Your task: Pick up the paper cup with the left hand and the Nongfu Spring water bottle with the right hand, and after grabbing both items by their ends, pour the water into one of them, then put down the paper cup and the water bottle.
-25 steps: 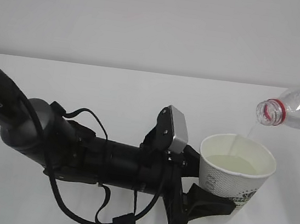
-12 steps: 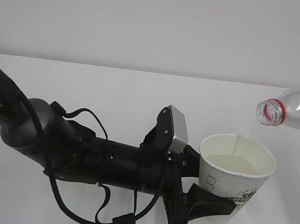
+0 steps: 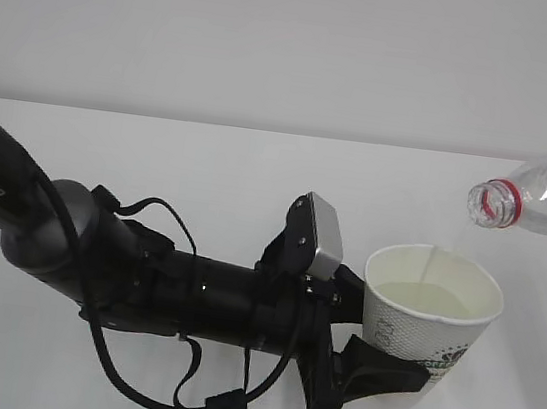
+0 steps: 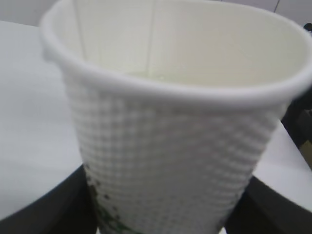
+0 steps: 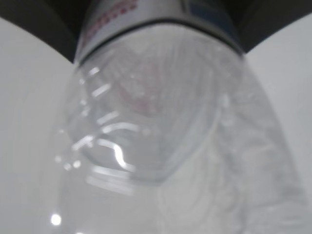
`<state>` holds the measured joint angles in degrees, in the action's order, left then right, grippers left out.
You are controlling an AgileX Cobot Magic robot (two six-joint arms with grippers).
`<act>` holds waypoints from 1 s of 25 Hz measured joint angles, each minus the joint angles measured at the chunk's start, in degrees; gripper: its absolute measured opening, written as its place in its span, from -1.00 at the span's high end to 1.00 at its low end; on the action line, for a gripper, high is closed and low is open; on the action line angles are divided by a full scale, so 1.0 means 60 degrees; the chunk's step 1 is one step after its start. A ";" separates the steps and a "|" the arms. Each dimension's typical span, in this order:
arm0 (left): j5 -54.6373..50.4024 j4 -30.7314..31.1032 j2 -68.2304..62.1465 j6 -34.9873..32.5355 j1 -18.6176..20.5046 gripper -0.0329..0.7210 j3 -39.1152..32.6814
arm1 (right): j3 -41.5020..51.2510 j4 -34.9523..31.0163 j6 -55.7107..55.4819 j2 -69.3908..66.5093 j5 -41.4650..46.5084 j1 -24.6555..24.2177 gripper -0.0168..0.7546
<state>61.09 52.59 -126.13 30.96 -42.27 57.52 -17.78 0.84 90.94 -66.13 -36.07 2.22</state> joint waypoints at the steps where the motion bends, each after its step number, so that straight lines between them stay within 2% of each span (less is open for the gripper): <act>1: 0.0000 0.0000 0.0000 0.0000 0.0000 -0.41 0.0000 | 0.0000 0.0000 -0.0037 0.0000 0.0000 0.0000 -0.18; 11: 0.0000 -0.0429 0.0000 0.0000 0.0000 -0.41 0.0000 | 0.0000 0.0000 -0.0669 0.0000 0.0000 0.0000 -0.18; 25: 0.0000 -0.0429 0.0000 0.0000 0.0000 -0.41 0.0000 | 0.0000 -0.0021 -0.1207 0.0000 0.0217 0.0000 -0.18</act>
<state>61.09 50.01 -126.13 30.96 -42.27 57.52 -17.78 0.71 83.70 -66.13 -34.76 2.22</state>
